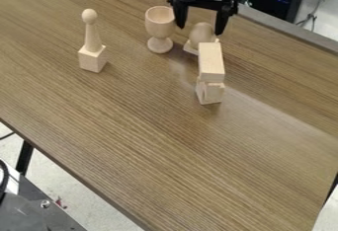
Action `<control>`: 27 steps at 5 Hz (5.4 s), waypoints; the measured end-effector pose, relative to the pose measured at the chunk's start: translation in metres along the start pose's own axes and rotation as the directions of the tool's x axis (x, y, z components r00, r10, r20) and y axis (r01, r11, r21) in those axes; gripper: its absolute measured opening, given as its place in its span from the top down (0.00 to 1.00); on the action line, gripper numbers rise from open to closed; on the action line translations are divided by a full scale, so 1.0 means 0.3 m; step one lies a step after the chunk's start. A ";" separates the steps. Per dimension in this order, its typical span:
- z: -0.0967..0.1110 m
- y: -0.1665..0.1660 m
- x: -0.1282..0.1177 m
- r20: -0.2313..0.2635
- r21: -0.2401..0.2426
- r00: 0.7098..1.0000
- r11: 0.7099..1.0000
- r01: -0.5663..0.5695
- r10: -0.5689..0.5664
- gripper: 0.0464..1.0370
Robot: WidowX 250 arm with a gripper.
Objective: Move the cup to the front of the table
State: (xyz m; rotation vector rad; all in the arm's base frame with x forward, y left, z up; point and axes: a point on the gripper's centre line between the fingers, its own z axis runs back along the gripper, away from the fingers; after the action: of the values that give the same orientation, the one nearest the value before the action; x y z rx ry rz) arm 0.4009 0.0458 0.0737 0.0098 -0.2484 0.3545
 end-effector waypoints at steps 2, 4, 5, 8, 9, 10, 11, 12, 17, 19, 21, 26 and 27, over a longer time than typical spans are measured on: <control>-0.046 0.005 -0.033 -0.045 0.015 0.999 1.000 -0.005 0.005 0.04; 0.016 0.014 -0.023 0.004 0.021 1.000 0.999 -0.026 0.026 0.04; 0.044 0.020 -0.017 0.025 0.027 0.999 0.999 -0.030 0.029 0.04; 0.139 0.051 -0.007 0.098 0.057 0.993 0.996 -0.065 0.059 0.04; 0.139 0.075 0.002 0.110 0.069 0.991 0.994 -0.084 0.076 0.04; 0.131 0.101 0.010 0.115 0.078 0.988 0.991 -0.113 0.103 0.04; 0.103 0.128 0.012 0.101 0.073 0.986 0.988 -0.137 0.129 0.04; 0.060 0.141 0.001 0.061 0.066 0.989 0.988 -0.136 0.132 0.07; 0.009 0.134 0.013 0.024 0.056 0.996 0.995 -0.083 0.082 0.93; 0.101 0.057 0.021 0.089 0.089 0.996 0.996 -0.011 0.003 0.93; 0.181 -0.039 0.015 0.153 0.093 0.986 0.994 0.058 -0.072 0.93; 0.220 -0.136 -0.018 0.119 0.092 0.986 0.990 0.108 -0.119 0.93; 0.253 -0.132 -0.030 0.111 0.089 0.989 0.992 0.092 -0.102 0.93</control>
State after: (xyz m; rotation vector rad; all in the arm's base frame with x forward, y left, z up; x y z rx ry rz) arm 0.3882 0.0014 0.1465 0.1249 -0.3462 0.2670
